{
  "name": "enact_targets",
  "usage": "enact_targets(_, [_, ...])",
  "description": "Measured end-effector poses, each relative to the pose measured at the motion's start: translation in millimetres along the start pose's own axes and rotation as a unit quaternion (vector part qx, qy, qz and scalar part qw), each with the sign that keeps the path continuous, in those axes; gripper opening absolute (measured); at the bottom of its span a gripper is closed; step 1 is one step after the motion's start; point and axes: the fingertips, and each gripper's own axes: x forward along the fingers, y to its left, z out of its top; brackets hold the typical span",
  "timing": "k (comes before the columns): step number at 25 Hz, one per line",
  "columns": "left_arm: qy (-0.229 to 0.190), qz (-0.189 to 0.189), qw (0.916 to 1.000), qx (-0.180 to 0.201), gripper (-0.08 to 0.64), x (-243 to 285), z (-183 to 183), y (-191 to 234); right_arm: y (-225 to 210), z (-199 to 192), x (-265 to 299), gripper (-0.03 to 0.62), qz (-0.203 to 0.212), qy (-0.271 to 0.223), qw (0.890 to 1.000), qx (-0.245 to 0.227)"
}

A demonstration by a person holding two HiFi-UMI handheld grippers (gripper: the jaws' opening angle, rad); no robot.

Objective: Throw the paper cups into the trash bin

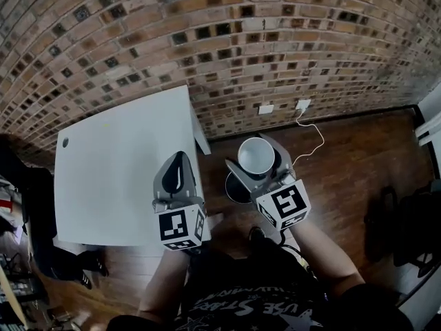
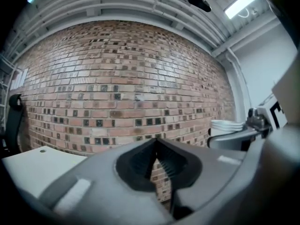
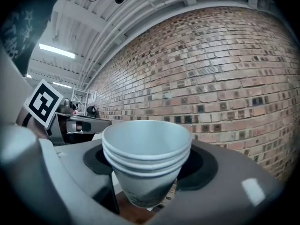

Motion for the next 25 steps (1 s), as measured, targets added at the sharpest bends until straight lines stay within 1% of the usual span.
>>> enact_targets(3, [0.003,-0.002,1.0,-0.005,0.005,0.5,-7.4,-32.6,-17.7,-9.6,-19.2,0.354,0.001,0.001,1.0,0.004])
enact_targets(6, [0.01,-0.007,0.9999,-0.003,0.005,6.5,-18.4,-54.0,-27.9,-23.0,-29.3,0.354,0.001,0.005,1.0,0.006])
enact_targets(11, [0.019,-0.021,0.9995,-0.012,0.005,31.4,-52.3,-68.6,-32.7,-57.4,-32.5,0.354,-0.005,0.017,1.0,0.026])
enact_targets(14, [0.008,-0.04,0.9991,-0.014,0.005,52.0,-68.7,-75.0,-33.3,-79.0,-25.3,0.354,-0.014,0.037,0.999,0.018])
enact_targets(16, [0.011,-0.044,0.9989,-0.015,0.005,63.3,-84.0,-76.7,-31.7,-94.3,-21.0,0.354,-0.018,0.057,0.998,0.024])
enact_targets(20, [0.019,-0.036,0.9989,-0.025,0.005,80.3,-118.3,-79.4,-37.8,-123.8,-21.2,0.354,-0.029,0.063,0.997,0.04])
enact_targets(25, [0.055,-0.029,0.9973,-0.039,0.005,82.8,-184.6,-95.3,-40.5,-187.6,-34.4,0.354,-0.038,0.098,0.993,0.05])
